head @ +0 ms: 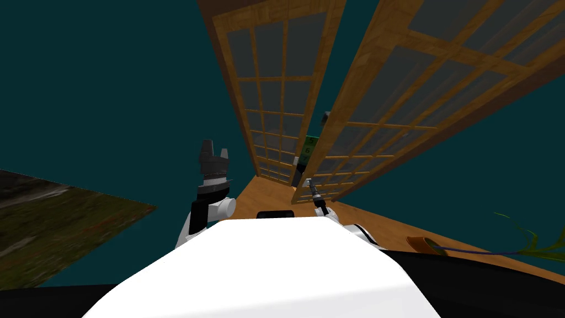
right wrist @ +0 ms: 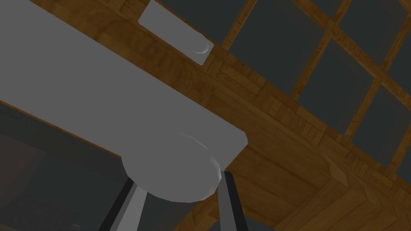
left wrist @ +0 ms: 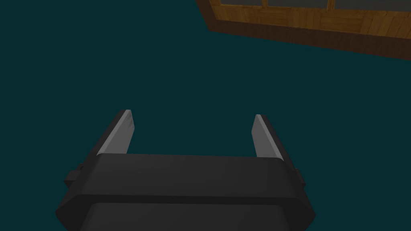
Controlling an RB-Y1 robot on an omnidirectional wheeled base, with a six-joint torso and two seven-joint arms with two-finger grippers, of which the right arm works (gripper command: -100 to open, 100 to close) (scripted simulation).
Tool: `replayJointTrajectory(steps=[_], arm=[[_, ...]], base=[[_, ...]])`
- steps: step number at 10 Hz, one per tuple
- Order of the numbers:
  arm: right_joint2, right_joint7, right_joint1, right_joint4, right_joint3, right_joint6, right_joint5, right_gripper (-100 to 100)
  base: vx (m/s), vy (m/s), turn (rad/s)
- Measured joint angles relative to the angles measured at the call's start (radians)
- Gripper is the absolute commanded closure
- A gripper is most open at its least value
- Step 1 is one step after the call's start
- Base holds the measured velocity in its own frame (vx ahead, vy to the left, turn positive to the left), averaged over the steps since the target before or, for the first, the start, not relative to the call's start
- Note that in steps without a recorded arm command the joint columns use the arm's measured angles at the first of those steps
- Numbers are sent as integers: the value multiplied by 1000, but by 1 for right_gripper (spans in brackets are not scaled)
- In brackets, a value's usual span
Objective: Pull the door open
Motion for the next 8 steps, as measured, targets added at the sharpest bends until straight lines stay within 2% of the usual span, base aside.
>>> replayJointTrajectory(steps=[2, 3, 4, 5, 7, 8], arm=[[-2, -43, -2, 17, 1, -14, -22, 100], [-1, -68, -25, 58, 4, -31, -27, 100], [-3, -81, 1, 3, 5, -6, -29, 100], [-5, -103, 12, -18, 6, 12, -38, 100], [-7, -157, 9, -5, 10, 5, -57, 100], [-6, -179, 45, -80, 11, 44, -67, 100]], base=[[-57, -39, 97], [-19, -6, -3], [-34, -11, 95], [-64, -38, 159], [-47, -37, 51], [-37, -18, 36]])
